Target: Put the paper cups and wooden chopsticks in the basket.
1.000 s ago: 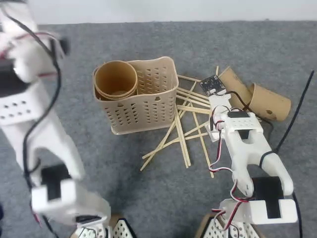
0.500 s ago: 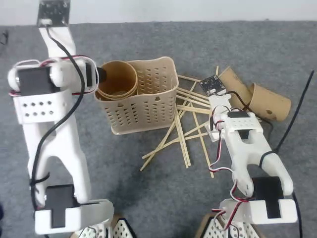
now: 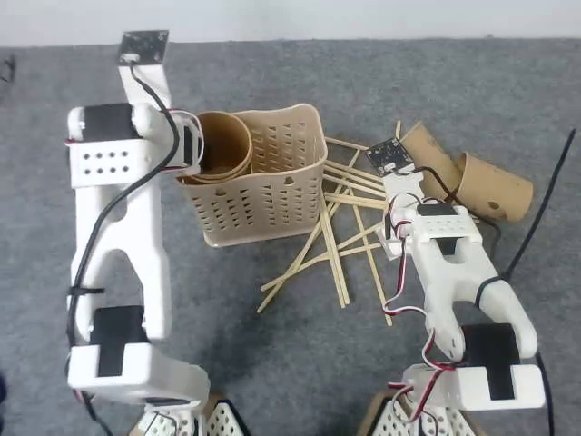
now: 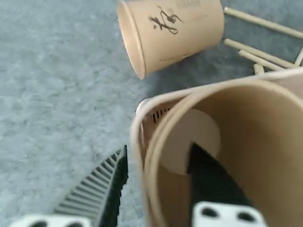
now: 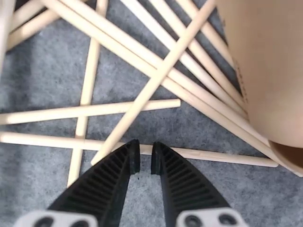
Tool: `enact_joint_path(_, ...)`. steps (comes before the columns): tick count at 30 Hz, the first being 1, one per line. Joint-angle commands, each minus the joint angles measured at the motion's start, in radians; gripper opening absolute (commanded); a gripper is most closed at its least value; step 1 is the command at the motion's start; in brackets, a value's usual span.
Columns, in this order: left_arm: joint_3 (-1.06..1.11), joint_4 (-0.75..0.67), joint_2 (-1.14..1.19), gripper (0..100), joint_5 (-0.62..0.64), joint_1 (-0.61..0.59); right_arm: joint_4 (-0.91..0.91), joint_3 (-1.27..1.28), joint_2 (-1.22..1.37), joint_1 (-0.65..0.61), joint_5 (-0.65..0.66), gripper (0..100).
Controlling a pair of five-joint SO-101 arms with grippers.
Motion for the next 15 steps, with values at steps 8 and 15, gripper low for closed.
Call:
enact_joint_path(8,-0.044,0.087,-0.009,1,-0.02,-0.034,-0.007,0.002,0.004,-0.024,0.011,5.5)
enact_joint_path(15,-0.259,0.138,-0.028,1,-0.175,-0.299,-0.005,0.002,0.004,-0.024,0.011,5.5)
